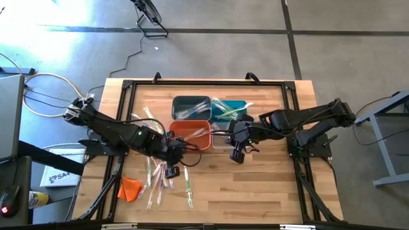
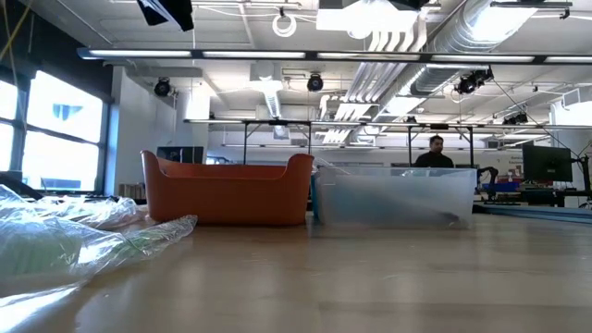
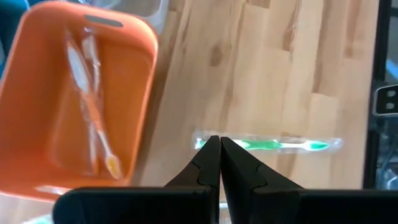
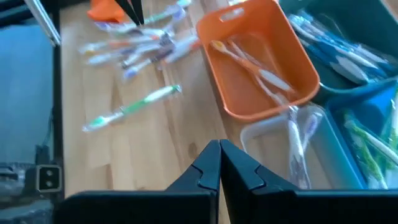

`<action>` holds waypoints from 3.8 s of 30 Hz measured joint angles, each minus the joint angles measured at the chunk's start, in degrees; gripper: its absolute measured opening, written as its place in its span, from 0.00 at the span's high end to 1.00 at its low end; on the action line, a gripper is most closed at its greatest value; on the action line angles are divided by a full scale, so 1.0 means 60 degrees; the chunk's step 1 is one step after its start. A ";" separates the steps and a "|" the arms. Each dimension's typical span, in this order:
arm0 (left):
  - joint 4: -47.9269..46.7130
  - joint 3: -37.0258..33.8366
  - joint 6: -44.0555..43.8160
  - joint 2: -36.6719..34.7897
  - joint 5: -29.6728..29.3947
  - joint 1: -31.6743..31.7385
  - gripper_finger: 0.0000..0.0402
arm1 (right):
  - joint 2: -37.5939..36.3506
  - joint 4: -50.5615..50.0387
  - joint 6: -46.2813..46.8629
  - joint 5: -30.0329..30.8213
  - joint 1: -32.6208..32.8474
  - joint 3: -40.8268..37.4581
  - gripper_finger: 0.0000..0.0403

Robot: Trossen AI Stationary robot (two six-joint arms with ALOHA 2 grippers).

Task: Pick & Place Toothbrushes
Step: Put the green toothbrush into the right blue bin

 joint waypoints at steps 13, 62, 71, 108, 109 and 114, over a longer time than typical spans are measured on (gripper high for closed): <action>0.1469 0.0007 -0.0021 0.0250 -0.0799 -0.1374 0.98 | 0.0036 0.0494 -0.0469 -0.0687 0.0215 0.0000 0.99; 0.1424 -0.0004 1.2416 0.3298 0.1339 0.0087 0.59 | -0.0014 -0.0065 -0.0433 -0.2945 0.1191 0.0004 0.99; 0.1557 -0.0001 1.2375 0.3845 0.2353 0.0080 0.59 | -0.0014 -0.0425 -0.0467 -0.2366 0.1191 0.0000 0.99; 0.2257 0.0011 1.1064 0.5093 0.3641 0.0095 0.90 | -0.0014 -0.0992 -0.0232 -0.2237 0.1191 0.0000 0.99; 0.2257 0.0011 1.1062 0.5093 0.3656 0.0095 0.90 | -0.0014 -0.1038 -0.0180 -0.2237 0.1191 0.0001 0.99; 0.2245 0.0017 1.0872 0.5100 0.3760 0.0087 0.91 | -0.0014 -0.1040 -0.0139 -0.2655 0.1195 0.0004 0.99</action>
